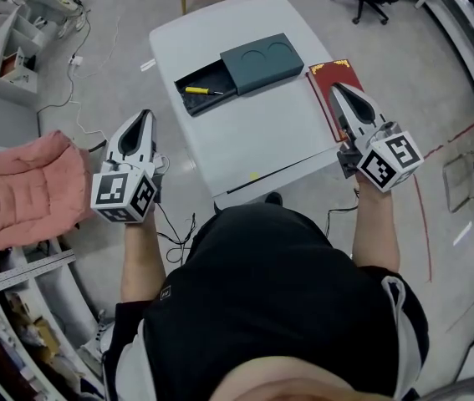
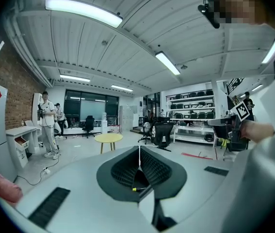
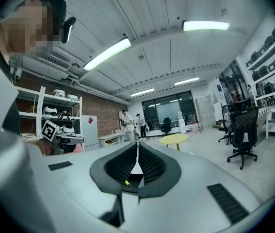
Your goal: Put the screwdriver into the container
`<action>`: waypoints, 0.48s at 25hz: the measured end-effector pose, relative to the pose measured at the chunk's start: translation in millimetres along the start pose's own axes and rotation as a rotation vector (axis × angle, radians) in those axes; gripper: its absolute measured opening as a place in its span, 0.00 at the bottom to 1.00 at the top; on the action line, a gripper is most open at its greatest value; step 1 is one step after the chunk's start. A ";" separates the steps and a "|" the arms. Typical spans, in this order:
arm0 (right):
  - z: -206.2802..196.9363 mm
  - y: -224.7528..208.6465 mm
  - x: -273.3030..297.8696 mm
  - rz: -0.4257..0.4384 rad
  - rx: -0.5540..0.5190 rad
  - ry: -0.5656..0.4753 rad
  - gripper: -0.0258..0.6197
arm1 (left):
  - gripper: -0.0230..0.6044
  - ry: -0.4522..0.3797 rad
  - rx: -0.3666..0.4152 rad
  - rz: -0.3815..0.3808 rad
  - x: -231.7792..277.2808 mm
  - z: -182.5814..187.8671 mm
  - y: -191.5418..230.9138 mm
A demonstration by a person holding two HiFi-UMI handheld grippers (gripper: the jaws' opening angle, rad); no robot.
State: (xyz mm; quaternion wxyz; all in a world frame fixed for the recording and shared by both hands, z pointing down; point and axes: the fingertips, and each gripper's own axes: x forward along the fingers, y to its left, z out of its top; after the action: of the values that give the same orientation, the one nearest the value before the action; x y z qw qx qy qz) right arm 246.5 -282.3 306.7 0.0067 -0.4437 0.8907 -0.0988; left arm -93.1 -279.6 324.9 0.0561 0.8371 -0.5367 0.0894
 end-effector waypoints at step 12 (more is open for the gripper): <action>6.7 6.3 1.8 -0.018 -0.063 -0.061 0.09 | 0.07 -0.021 0.004 0.029 -2.2 3.6 17.9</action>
State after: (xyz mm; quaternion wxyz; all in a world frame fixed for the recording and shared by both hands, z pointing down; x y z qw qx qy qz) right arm 241.1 -281.2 299.2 0.0189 -0.4545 0.8887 -0.0575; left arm -109.9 -285.8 321.0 0.0476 0.8304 -0.5490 0.0824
